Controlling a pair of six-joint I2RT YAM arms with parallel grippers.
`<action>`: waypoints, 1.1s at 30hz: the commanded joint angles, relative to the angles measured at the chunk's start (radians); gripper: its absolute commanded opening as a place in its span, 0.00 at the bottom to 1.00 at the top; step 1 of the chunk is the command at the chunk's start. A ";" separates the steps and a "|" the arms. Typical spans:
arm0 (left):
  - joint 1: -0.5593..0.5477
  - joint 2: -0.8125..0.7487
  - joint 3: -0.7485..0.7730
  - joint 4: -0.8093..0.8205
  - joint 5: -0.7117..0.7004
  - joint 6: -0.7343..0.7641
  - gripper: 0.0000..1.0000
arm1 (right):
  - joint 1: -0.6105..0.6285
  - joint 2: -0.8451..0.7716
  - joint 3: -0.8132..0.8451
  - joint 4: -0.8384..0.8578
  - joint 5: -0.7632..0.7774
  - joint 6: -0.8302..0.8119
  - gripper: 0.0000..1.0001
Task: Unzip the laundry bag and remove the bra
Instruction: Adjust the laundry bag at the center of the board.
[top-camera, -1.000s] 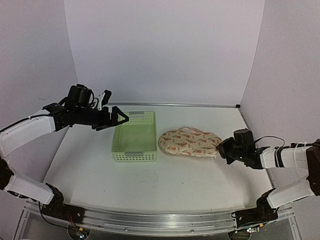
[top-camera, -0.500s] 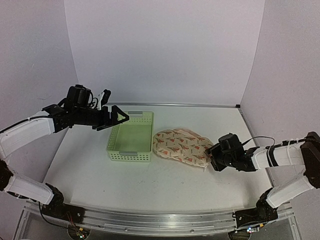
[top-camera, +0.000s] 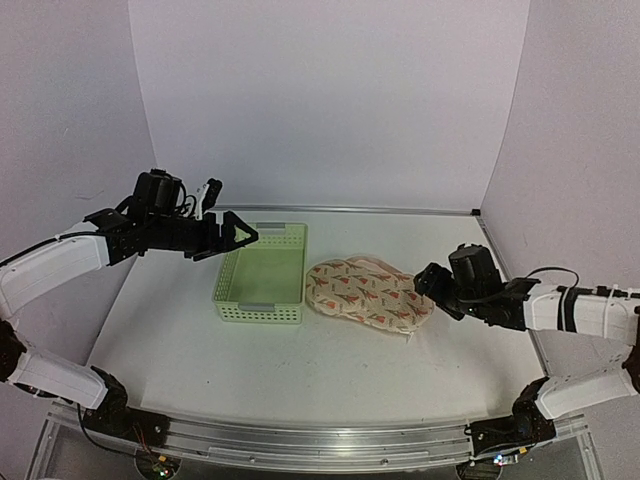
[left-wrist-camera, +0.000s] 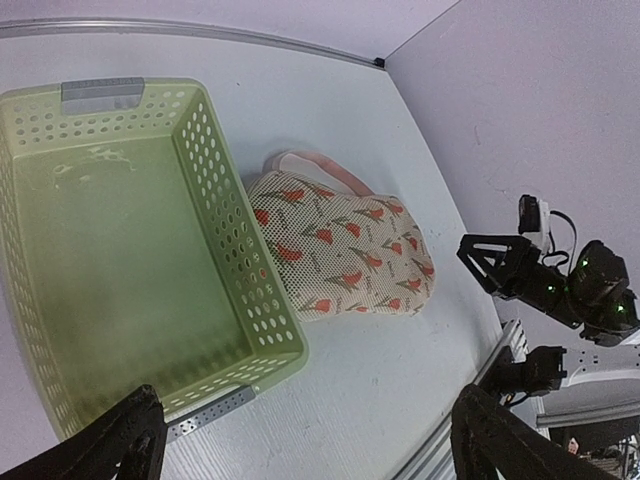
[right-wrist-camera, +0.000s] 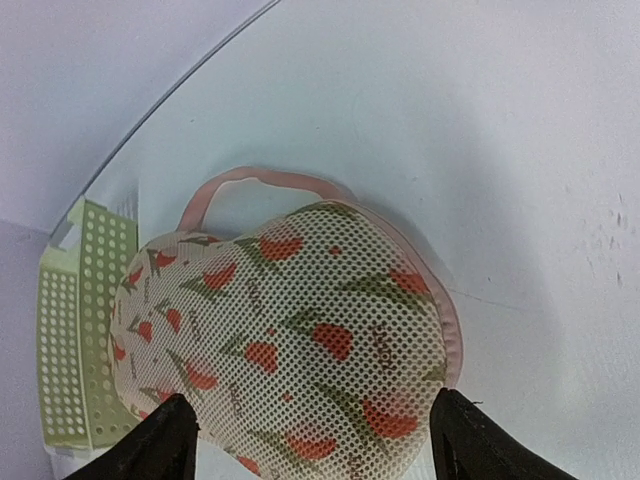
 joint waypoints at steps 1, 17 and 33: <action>-0.004 -0.039 0.008 0.033 0.009 0.035 0.99 | -0.028 -0.015 0.089 -0.039 -0.052 -0.363 0.82; -0.003 -0.023 0.022 0.015 0.012 0.066 0.99 | -0.224 0.451 0.576 -0.296 -0.612 -0.930 0.95; -0.004 -0.046 0.010 -0.004 0.007 0.073 0.99 | -0.248 0.752 0.902 -0.556 -0.696 -1.188 0.98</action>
